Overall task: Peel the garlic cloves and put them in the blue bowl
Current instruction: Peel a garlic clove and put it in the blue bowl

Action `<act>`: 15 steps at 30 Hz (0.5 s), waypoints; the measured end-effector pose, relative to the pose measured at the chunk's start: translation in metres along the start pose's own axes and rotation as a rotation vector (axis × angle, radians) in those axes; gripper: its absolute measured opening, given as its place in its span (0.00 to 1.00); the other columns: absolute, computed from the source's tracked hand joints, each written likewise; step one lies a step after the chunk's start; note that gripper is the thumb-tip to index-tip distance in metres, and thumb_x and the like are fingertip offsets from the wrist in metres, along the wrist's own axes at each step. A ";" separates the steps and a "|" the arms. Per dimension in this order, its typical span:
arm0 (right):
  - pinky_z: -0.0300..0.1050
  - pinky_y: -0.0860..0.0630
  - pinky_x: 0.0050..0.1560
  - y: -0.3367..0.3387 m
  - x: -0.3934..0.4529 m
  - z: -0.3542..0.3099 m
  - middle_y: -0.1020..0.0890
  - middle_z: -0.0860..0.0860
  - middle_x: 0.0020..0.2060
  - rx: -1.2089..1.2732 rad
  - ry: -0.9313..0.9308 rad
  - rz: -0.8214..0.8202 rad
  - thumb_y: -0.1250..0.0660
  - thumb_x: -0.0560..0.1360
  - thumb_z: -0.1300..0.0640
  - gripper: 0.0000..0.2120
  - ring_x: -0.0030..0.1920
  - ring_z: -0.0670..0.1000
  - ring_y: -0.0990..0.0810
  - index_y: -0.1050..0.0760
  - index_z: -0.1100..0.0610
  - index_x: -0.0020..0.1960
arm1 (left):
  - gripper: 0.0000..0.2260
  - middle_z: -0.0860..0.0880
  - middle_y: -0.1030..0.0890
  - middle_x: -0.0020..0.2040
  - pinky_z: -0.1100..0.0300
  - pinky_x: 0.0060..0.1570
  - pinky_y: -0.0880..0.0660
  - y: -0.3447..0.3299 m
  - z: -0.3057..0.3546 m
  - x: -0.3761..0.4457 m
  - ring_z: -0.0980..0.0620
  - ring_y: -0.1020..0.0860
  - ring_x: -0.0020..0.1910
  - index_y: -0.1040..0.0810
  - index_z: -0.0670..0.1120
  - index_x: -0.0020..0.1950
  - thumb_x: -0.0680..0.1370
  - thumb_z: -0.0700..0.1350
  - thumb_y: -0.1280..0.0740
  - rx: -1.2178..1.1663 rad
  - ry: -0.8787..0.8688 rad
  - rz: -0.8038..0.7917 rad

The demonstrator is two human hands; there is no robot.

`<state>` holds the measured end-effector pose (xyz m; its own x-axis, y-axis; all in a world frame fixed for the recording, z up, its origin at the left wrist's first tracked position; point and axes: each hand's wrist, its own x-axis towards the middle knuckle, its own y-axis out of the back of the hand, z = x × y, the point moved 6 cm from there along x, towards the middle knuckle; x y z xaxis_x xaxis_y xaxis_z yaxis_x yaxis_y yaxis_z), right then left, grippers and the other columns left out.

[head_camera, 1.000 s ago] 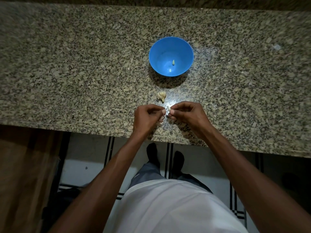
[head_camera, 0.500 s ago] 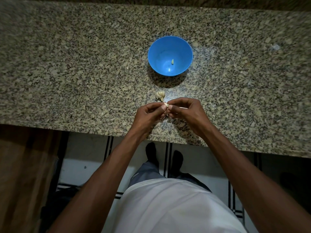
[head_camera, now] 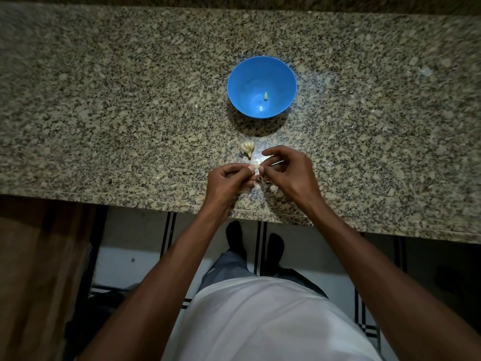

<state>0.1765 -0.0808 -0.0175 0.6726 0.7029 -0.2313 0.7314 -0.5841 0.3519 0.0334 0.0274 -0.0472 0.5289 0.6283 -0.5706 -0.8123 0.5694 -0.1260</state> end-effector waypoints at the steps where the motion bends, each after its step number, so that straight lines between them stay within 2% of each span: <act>1: 0.50 0.13 0.45 0.000 -0.001 -0.002 0.12 0.47 0.42 -0.046 0.036 0.015 0.22 0.75 0.61 0.15 0.41 0.43 0.13 0.17 0.55 0.61 | 0.09 0.38 0.13 0.47 0.55 0.48 0.16 0.001 0.000 0.000 0.47 0.14 0.44 0.15 0.37 0.55 0.77 0.39 0.24 0.022 0.000 0.015; 5: 0.46 0.14 0.47 -0.002 -0.002 -0.006 0.13 0.47 0.43 -0.199 0.157 0.031 0.22 0.76 0.62 0.17 0.42 0.42 0.14 0.18 0.55 0.63 | 0.05 0.41 0.13 0.44 0.51 0.49 0.15 0.006 0.002 0.002 0.46 0.14 0.42 0.14 0.40 0.52 0.78 0.40 0.24 0.171 -0.047 0.053; 7: 0.47 0.14 0.48 -0.002 -0.001 -0.002 0.12 0.48 0.45 -0.252 0.175 0.034 0.23 0.76 0.62 0.16 0.43 0.42 0.14 0.18 0.56 0.63 | 0.04 0.45 0.12 0.43 0.55 0.46 0.15 0.010 0.006 0.003 0.48 0.13 0.43 0.13 0.42 0.51 0.77 0.41 0.23 0.317 -0.121 0.070; 10: 0.47 0.14 0.49 0.003 0.002 0.007 0.12 0.49 0.45 -0.268 0.150 0.030 0.24 0.77 0.60 0.12 0.43 0.42 0.13 0.16 0.56 0.61 | 0.04 0.51 0.13 0.42 0.68 0.44 0.19 0.012 0.014 0.003 0.58 0.15 0.40 0.12 0.44 0.48 0.75 0.42 0.22 0.633 -0.258 0.106; 15: 0.36 0.17 0.52 0.023 0.012 0.015 0.11 0.50 0.49 -0.217 0.025 0.029 0.26 0.79 0.58 0.08 0.47 0.42 0.14 0.13 0.57 0.57 | 0.07 0.54 0.14 0.38 0.66 0.40 0.19 0.011 0.016 0.006 0.61 0.17 0.36 0.12 0.46 0.43 0.71 0.47 0.18 0.836 -0.352 0.103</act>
<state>0.2028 -0.0917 -0.0256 0.6883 0.6983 -0.1967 0.6685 -0.5051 0.5459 0.0319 0.0460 -0.0390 0.6197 0.7444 -0.2487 -0.4891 0.6141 0.6194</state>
